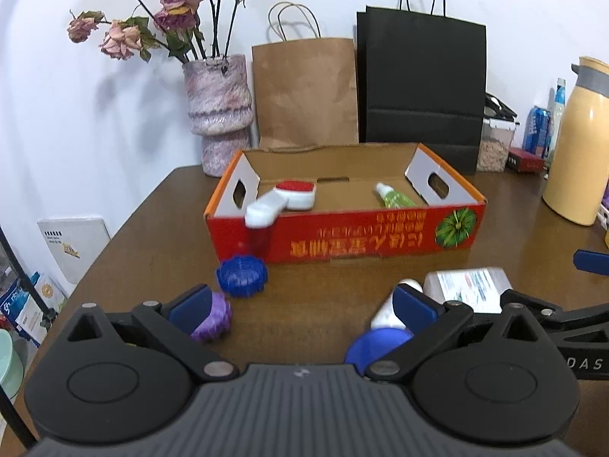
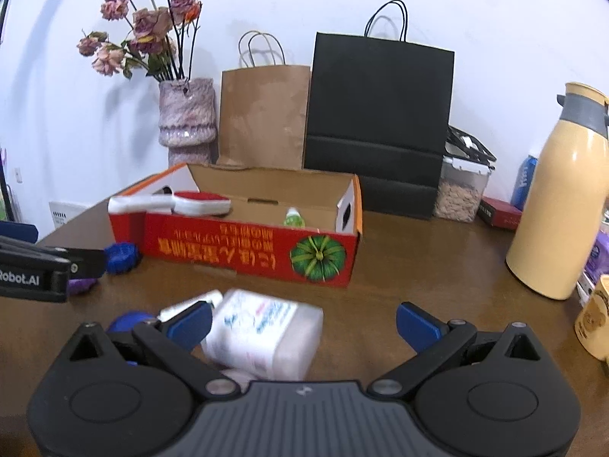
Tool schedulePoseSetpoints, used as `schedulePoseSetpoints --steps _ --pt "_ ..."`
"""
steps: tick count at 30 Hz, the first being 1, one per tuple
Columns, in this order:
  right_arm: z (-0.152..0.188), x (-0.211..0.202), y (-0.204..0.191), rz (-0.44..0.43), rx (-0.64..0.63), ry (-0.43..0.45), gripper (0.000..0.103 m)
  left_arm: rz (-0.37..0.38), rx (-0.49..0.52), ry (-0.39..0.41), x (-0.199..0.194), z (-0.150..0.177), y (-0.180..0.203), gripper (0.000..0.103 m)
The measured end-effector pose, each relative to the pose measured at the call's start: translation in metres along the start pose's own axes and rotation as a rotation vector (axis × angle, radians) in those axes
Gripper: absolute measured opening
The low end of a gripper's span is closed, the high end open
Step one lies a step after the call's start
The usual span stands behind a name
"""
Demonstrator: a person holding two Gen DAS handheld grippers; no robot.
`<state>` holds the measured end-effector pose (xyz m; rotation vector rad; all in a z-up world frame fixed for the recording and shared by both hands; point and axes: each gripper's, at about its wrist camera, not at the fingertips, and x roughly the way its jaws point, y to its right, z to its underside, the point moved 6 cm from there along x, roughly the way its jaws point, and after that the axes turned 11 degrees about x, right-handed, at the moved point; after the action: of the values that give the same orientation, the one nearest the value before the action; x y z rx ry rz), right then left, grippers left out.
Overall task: Organize rigid objects
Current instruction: 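Move both tools back toward the remaining items on the table, then grasp the blue lid with the left tool while the right tool grasps the white jar lid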
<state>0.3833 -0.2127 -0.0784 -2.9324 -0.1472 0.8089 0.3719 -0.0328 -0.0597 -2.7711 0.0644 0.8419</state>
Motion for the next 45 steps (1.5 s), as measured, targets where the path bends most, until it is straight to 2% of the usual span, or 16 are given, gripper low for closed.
schedulePoseSetpoints --steps 10,18,27,31,35,42,45 --pt "0.035 -0.009 0.002 0.011 -0.044 -0.053 0.103 0.010 -0.024 -0.041 -0.001 0.033 0.004 0.103" --pt "0.045 -0.008 -0.001 0.005 -0.062 -0.060 0.101 -0.007 -0.026 -0.056 -0.005 0.047 -0.001 0.103" --pt "0.047 -0.006 -0.009 -0.005 -0.087 -0.032 0.089 0.001 -0.052 -0.050 -0.005 0.052 -0.009 0.103" --pt "0.049 -0.007 -0.010 -0.005 -0.094 -0.017 0.080 0.003 -0.055 -0.053 -0.002 0.053 -0.010 0.103" --pt "0.049 -0.007 -0.011 -0.024 -0.088 -0.015 0.066 0.002 -0.058 -0.061 0.002 0.055 -0.010 0.103" --pt "0.049 -0.006 -0.014 -0.061 -0.074 -0.006 0.062 0.004 -0.059 -0.072 0.008 0.057 -0.010 0.103" --pt "0.049 -0.005 -0.018 -0.067 -0.086 -0.005 0.048 0.004 -0.055 -0.073 0.009 0.057 -0.008 0.103"
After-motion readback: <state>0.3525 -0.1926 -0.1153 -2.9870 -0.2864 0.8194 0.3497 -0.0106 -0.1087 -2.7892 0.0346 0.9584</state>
